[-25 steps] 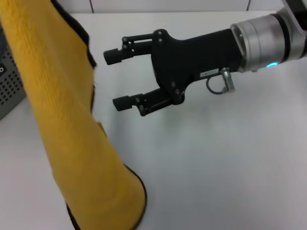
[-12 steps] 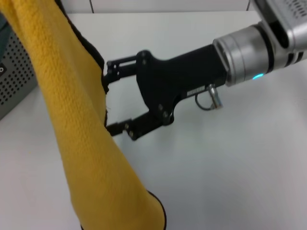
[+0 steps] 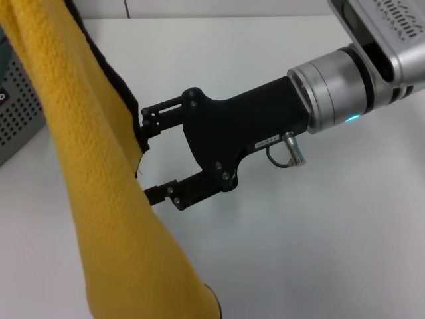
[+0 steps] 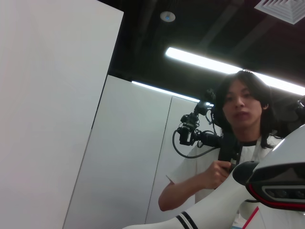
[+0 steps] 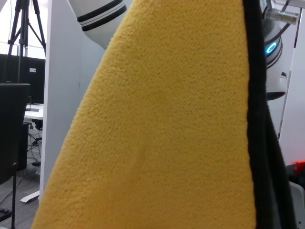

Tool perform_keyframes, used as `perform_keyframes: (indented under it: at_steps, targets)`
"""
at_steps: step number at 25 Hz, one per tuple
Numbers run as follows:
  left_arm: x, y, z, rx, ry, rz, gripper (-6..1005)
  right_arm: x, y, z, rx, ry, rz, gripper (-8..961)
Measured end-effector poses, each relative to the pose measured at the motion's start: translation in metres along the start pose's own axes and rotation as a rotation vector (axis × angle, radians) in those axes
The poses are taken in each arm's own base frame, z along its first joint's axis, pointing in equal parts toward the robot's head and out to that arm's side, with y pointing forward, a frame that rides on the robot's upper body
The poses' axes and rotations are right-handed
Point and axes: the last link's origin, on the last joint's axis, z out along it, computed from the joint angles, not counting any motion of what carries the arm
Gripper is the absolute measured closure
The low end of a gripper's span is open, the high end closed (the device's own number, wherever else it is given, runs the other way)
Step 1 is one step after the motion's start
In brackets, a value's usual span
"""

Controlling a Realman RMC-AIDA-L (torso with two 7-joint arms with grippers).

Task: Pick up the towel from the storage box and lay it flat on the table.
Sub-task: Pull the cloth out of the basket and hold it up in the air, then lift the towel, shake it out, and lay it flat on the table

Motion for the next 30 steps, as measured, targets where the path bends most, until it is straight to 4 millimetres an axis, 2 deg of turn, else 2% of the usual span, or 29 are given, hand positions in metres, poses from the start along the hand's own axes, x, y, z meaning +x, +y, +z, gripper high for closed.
perform_keyframes:
  at_steps: [7,13,22,23,26,30]
  targets:
    - [-0.001,0.0,-0.002,0.007,0.005,-0.006,973,0.001,0.004,-0.007,0.031,-0.033,0.008,303]
    - [0.0,0.002,-0.003,0.009,0.012,-0.002,972,0.003,0.006,-0.013,0.053,-0.046,0.018,486]
    - [-0.002,0.002,-0.004,0.011,0.026,-0.009,972,0.01,0.011,-0.018,0.106,-0.066,0.026,690]
    - [-0.003,0.002,-0.004,0.015,0.028,-0.013,972,0.011,0.012,-0.021,0.124,-0.079,0.022,713]
    - [-0.011,0.003,-0.01,0.058,0.001,-0.035,971,0.006,0.019,-0.035,0.194,-0.156,-0.003,917]
    - [-0.024,0.001,-0.026,0.199,-0.052,-0.037,971,0.0,0.035,-0.059,0.278,-0.229,-0.012,939]
